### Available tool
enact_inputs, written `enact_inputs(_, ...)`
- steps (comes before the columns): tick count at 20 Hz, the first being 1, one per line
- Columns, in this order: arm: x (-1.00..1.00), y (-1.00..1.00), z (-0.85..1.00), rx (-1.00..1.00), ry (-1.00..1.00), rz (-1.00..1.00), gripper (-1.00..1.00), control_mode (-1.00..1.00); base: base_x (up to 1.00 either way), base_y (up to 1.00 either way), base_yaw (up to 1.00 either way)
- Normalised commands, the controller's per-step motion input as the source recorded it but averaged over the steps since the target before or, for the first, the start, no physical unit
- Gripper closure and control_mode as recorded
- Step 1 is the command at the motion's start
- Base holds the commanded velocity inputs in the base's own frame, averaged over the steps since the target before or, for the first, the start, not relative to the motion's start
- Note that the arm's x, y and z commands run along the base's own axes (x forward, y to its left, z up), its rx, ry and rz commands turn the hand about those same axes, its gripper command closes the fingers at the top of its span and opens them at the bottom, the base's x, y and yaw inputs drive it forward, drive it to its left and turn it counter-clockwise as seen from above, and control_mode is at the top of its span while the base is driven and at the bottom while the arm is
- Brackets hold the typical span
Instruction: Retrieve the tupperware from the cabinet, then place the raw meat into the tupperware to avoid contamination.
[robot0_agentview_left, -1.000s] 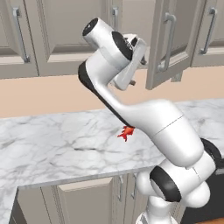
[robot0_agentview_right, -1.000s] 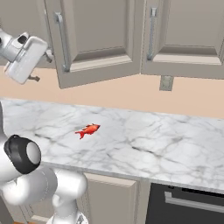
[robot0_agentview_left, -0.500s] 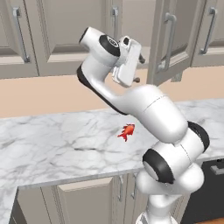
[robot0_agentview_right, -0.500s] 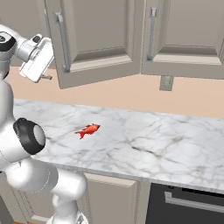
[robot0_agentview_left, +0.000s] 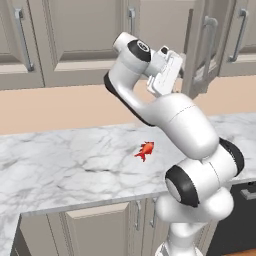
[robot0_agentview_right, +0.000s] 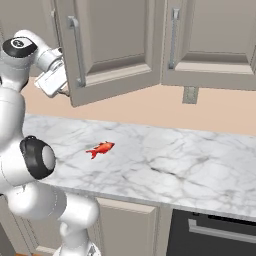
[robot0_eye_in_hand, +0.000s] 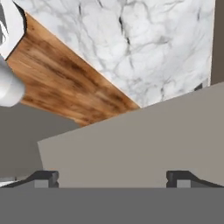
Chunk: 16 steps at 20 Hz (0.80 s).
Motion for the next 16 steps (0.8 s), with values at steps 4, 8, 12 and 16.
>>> enact_inputs(4, -0.80, -0.71, -0.02, 0.00, -0.02, -0.06, -1.00, -1.00, 0.00, 0.00, 0.00)
enact_inputs(8, -0.61, -0.88, -0.03, 0.00, -0.03, -0.04, -1.00, -1.00, 0.00, 0.00, 0.00)
enact_inputs(12, -0.47, -0.99, 0.00, 0.05, -0.12, 0.00, -1.00, -1.00, 0.00, 0.00, 0.00)
enact_inputs(16, -0.25, -0.95, -0.02, 0.07, -0.14, 0.01, -1.00, -1.00, 0.00, 0.00, 0.00)
